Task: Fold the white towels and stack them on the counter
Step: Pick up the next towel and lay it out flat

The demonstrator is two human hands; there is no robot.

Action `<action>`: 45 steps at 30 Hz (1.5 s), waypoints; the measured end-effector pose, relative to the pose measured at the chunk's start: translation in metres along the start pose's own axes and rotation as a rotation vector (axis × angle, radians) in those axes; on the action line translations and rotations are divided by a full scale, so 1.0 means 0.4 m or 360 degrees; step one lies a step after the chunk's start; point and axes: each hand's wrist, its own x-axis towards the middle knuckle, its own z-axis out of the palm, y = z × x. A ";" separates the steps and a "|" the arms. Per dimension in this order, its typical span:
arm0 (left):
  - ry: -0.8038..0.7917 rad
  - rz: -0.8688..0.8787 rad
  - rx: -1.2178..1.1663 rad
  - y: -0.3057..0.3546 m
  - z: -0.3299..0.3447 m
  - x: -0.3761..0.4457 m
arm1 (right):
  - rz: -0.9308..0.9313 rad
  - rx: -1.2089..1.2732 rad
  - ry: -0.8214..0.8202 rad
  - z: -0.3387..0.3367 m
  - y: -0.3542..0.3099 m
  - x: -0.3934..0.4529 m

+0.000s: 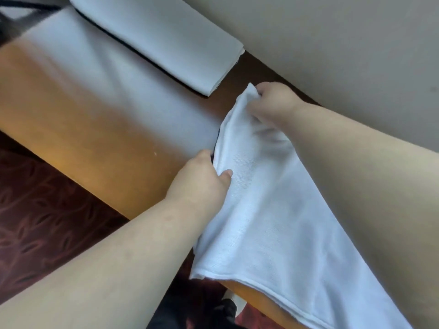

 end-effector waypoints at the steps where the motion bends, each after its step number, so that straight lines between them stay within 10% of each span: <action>1: -0.0032 0.0028 0.0062 0.003 0.001 0.009 | 0.0010 0.0165 0.0041 0.000 0.009 0.002; 13: 0.0035 0.0288 -0.0037 -0.002 -0.078 0.035 | 0.0104 0.0629 0.0557 0.003 0.044 0.071; 21: -0.0164 0.0324 0.0552 -0.086 -0.120 0.041 | 0.0057 0.0084 0.0447 0.015 0.058 0.153; 31: -0.0338 0.0246 0.0458 -0.138 -0.170 0.030 | 0.0093 -0.0229 0.0482 0.027 0.042 0.193; 37: -0.0274 0.0203 0.0364 -0.152 -0.160 0.038 | -0.0702 -0.0763 0.0466 0.014 0.018 0.129; 45: -0.0227 0.0239 0.0390 -0.157 -0.162 0.035 | -0.0472 -0.0942 0.0476 -0.005 -0.008 0.145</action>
